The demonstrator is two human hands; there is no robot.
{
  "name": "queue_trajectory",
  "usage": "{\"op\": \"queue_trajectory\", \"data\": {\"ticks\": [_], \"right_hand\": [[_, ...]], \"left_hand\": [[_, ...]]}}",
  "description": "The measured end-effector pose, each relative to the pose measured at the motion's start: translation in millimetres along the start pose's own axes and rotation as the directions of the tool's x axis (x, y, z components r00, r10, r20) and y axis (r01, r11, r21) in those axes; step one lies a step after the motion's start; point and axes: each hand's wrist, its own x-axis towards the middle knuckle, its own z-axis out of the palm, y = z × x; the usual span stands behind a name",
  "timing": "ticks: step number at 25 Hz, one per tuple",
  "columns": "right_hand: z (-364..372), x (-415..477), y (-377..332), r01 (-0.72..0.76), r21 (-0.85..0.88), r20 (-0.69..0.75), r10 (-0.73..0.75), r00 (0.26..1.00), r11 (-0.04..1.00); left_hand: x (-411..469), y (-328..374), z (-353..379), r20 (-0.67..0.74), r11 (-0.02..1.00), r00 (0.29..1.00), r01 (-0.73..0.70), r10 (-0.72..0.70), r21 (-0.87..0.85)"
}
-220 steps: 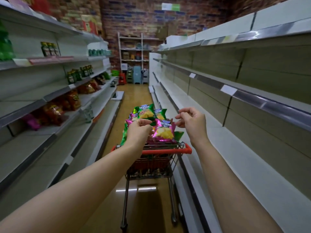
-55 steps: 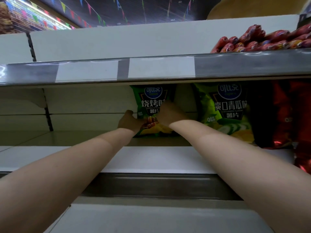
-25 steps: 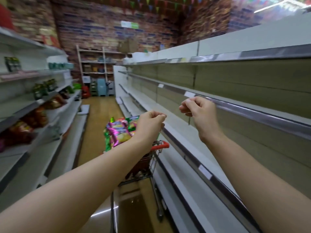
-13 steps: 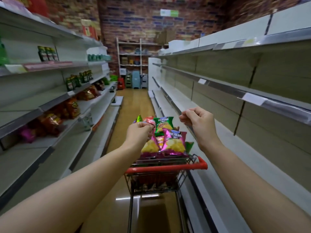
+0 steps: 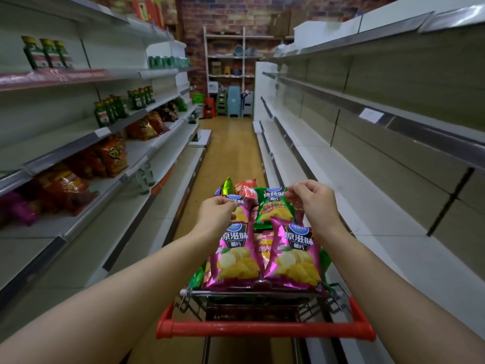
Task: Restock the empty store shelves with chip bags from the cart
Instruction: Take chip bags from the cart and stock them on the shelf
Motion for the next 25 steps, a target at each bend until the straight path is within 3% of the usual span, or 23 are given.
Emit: {"op": "queue_trajectory", "data": {"ticks": [5, 15, 20, 25], "right_hand": [[21.3, 75.5, 36.5, -0.074, -0.048, -0.042, 0.072, 0.997, 0.996], [5.1, 179.6, 134.6, -0.286, -0.23, -0.165, 0.253, 0.953, 0.93], [-3.7, 214.6, 187.5, -0.417, -0.381, -0.075, 0.422, 0.903, 0.825], [-5.0, 244.7, 221.0, -0.503, -0.431, 0.103, 0.595, 0.797, 0.749]], "left_hand": [[84.9, -3.8, 16.9, 0.066, 1.0, 0.998, -0.002, 0.0, 0.031], [198.9, -49.8, 70.7, 0.139, 0.977, 0.97, 0.182, -0.198, 0.115], [228.8, -77.6, 108.6, 0.165, 0.942, 0.948, 0.228, -0.272, 0.246], [244.1, -88.4, 143.1, 0.199, 0.9, 0.914, 0.276, -0.355, 0.337]]}}
